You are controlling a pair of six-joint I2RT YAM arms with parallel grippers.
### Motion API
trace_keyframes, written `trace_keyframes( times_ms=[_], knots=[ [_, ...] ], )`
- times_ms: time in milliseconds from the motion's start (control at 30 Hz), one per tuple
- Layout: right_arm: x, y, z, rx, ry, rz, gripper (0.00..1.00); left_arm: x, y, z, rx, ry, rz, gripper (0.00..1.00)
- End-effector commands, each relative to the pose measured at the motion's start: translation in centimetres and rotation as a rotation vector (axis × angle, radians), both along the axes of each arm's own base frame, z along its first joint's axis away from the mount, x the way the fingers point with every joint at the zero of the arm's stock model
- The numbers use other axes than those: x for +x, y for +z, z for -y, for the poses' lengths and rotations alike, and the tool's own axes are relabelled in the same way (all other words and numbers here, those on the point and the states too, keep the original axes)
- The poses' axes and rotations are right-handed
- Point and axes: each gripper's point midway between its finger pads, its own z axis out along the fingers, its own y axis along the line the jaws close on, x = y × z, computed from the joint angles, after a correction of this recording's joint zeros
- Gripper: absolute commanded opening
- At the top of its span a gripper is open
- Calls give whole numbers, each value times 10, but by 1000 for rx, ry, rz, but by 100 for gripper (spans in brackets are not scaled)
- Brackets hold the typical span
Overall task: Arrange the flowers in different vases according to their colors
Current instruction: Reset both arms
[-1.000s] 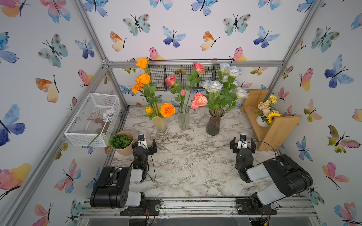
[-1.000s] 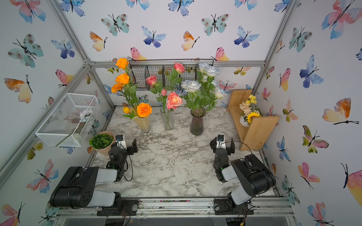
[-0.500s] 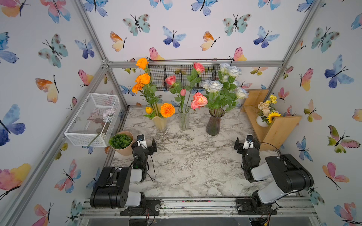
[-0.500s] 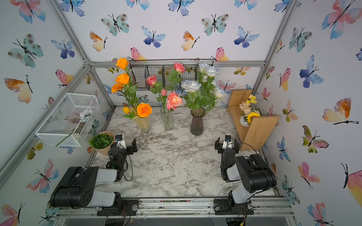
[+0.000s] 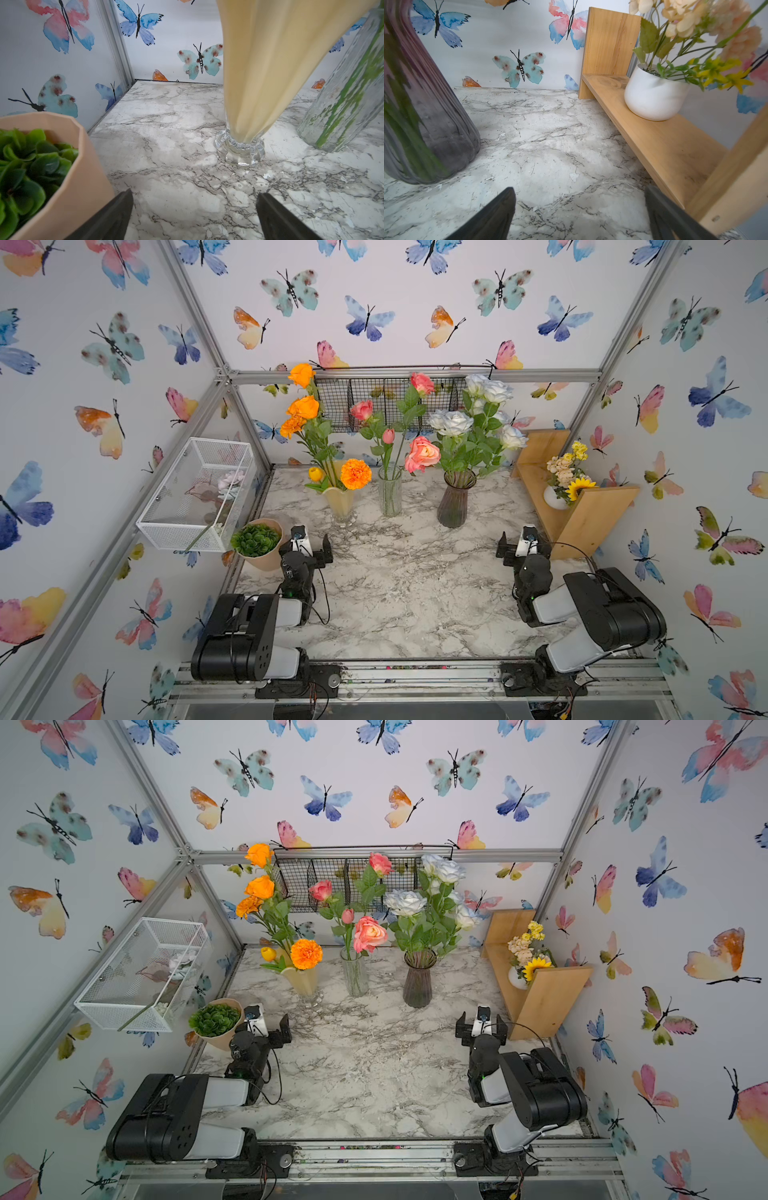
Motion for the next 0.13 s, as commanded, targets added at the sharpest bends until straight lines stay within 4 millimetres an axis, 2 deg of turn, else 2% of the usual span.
trace_keyframes(
  times_ms=[0, 100],
  knots=[
    [3, 4, -1, 14, 8, 12, 99, 3, 5, -7, -1, 37, 14, 99],
    [3, 4, -1, 15, 8, 11, 99, 2, 6, -7, 0, 38, 16, 99]
  ],
)
